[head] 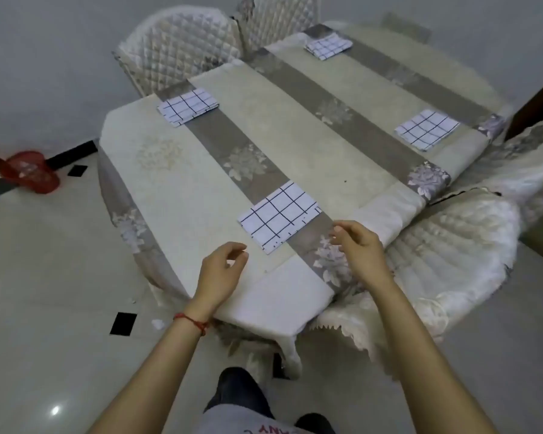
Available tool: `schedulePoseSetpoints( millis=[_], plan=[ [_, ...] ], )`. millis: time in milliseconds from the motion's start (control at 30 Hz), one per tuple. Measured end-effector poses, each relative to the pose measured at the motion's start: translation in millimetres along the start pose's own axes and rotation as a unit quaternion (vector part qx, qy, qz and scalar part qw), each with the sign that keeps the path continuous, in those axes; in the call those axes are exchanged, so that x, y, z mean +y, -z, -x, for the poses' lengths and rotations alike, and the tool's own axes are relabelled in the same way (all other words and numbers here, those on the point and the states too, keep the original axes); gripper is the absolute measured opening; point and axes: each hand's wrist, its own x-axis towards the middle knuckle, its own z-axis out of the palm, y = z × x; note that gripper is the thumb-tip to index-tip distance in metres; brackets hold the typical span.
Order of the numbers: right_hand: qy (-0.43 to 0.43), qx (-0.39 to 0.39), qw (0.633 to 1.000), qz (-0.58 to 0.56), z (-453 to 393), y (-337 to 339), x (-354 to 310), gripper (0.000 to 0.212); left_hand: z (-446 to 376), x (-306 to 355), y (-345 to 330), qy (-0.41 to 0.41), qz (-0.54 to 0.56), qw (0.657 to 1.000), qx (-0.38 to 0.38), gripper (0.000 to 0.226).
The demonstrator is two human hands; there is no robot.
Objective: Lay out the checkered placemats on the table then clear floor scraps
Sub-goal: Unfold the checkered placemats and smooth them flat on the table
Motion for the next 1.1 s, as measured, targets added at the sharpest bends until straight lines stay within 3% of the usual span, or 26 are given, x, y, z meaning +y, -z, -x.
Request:
schedulePoseSetpoints(
  millis=[67,200,367,500,600,700,967,1033,1100],
  plan=[
    [-0.041,0.019,0.998,0.051,-40,-17,-3,0.016,-44,-1,2,0.015,-0.015,1.000,0.001,0.023],
    [-0.106,0.009,0.984,0.141,-106,-46,5,0.031,-113,-3,-10,0.021,-0.081,0.996,-0.028,0.036],
    [-0.120,0.015,0.959,0.255,-152,-69,29,0.042,-156,-10,-33,0.012,-0.147,0.987,-0.057,0.041],
    [-0.116,0.022,0.943,0.311,-159,-83,38,0.037,-163,-11,-48,0.023,-0.190,0.979,-0.075,0.042],
    [-0.129,0.037,0.945,0.297,-155,-88,42,0.028,-162,-14,-50,0.050,-0.152,0.983,-0.088,0.034],
    [-0.120,0.052,0.954,0.270,-152,-90,42,0.015,-163,-15,-45,0.071,-0.072,0.991,-0.089,0.010],
    [-0.066,0.119,0.989,0.053,-134,-80,5,0.006,-150,-1,-19,0.069,0.037,0.994,-0.078,0.015],
    [-0.026,0.126,0.990,0.053,-130,-74,-12,0.008,-144,6,-13,0.083,0.055,0.991,-0.093,0.005],
    [0.027,0.112,0.991,0.072,-123,-66,-31,0.010,-139,14,-8,0.087,0.067,0.989,-0.105,0.018]
  ],
)
